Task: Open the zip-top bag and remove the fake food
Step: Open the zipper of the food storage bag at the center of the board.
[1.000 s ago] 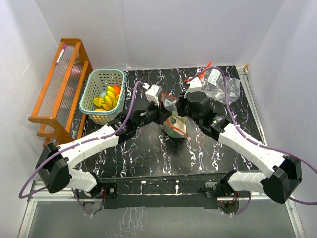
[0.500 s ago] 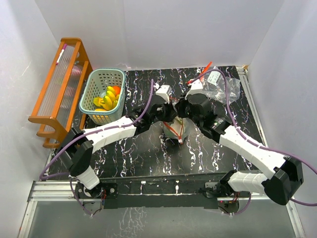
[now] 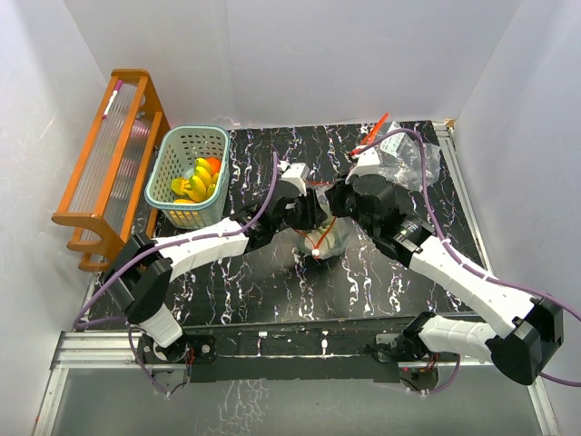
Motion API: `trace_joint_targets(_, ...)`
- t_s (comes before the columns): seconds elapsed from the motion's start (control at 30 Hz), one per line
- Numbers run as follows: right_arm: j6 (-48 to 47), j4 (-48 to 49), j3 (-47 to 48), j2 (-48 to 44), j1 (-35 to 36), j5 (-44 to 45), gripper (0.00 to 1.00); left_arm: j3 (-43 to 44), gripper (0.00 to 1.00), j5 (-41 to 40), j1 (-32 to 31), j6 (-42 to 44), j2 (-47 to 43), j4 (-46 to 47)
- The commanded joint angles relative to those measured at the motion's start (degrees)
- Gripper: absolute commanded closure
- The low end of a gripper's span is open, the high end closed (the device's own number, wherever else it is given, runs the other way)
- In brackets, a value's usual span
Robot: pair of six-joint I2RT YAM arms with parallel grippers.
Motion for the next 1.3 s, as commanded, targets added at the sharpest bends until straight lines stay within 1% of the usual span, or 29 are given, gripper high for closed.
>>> trace_joint_targets(0.0, 0.0, 2.8, 0.5, -0.9, 0.1, 0.8, 0.92, -1.7, 0.60, 2.8, -0.3, -1.3, -4.0, 0.1)
trace_joint_targets(0.07, -0.3, 2.7, 0.5, -0.9, 0.2, 1.5, 0.92, -3.0, 0.54, 3.3, -0.3, -1.1, -5.0, 0.2)
trace_joint_targets(0.1, -0.4, 2.6, 0.4, -0.9, 0.1, 1.6, 0.92, -3.7, 0.49, 3.6, -0.3, -0.7, -5.6, 0.2)
trace_joint_targets(0.13, -0.4, 2.6, 0.4, -0.9, 0.1, 1.7, 0.92, -4.5, 0.42, 4.2, -0.3, 0.2, -6.2, 0.3)
trace_joint_targets(0.2, -0.3, 2.6, 0.3, -0.9, 0.1, 1.3, 0.92, -6.7, 0.33, 5.9, -0.3, 1.8, -7.9, 1.4)
trace_joint_targets(0.23, -0.2, 2.6, 0.2, -0.8, 0.1, 1.2, 0.92, -8.0, 0.30, 6.3, -0.3, 2.4, -8.9, 1.7)
trace_joint_targets(0.3, 0.0, 2.7, 0.0, -0.6, 0.1, 0.9, 0.92, -9.7, 0.27, 6.5, -0.3, 2.9, -10.6, 1.2)
trace_joint_targets(0.47, 0.1, 3.3, -0.1, 0.0, 0.1, 0.0, 0.92, -10.7, 0.26, 6.9, -0.4, 3.9, -13.3, -3.0)
trace_joint_targets(0.6, 0.2, 3.8, -0.2, 0.4, 0.1, -0.8, 0.92, -14.4, 0.28, 9.3, -0.4, 4.9, -14.0, -0.3)
trace_joint_targets(0.7, 0.2, 3.9, -0.3, 0.6, 0.1, -1.1, 0.92, -16.5, 0.28, 12.3, -0.5, 4.4, -12.6, 2.5)
trace_joint_targets(0.77, 0.2, 4.1, -0.4, 0.6, 0.1, -1.8, 0.92, -17.3, 0.29, 12.8, -0.5, 3.9, -11.1, 4.2)
trace_joint_targets(0.87, 0.1, 4.3, -0.3, 0.6, 0.1, -2.8, 0.92, -17.6, 0.37, 13.1, -0.6, 3.9, -9.0, 6.0)
trace_joint_targets(1.03, 0.3, 4.5, -0.4, 0.6, 0.2, -2.8, 0.92, -17.3, 0.58, 13.2, -0.6, 3.3, -7.8, 7.7)
trace_joint_targets(1.1, 0.4, 4.6, -0.4, 0.6, 0.1, -2.8, 0.92, -16.8, 0.63, 12.7, -0.6, 2.8, -7.2, 7.3)
trace_joint_targets(1.13, 0.3, 4.6, -0.4, 0.6, 0.1, -3.1, 0.92, -16.4, 0.69, 12.4, -0.6, 2.8, -6.8, 6.9)
trace_joint_targets(1.2, 0.3, 4.7, -0.4, 0.5, 0.1, -3.3, 0.92, -15.7, 0.83, 11.7, -0.6, 2.3, -5.9, 6.3)
trace_joint_targets(1.27, 0.3, 4.7, -0.5, 0.5, 0.1, -3.3, 0.92, -15.5, 0.99, 11.3, -0.6, 1.7, -5.3, 6.3)
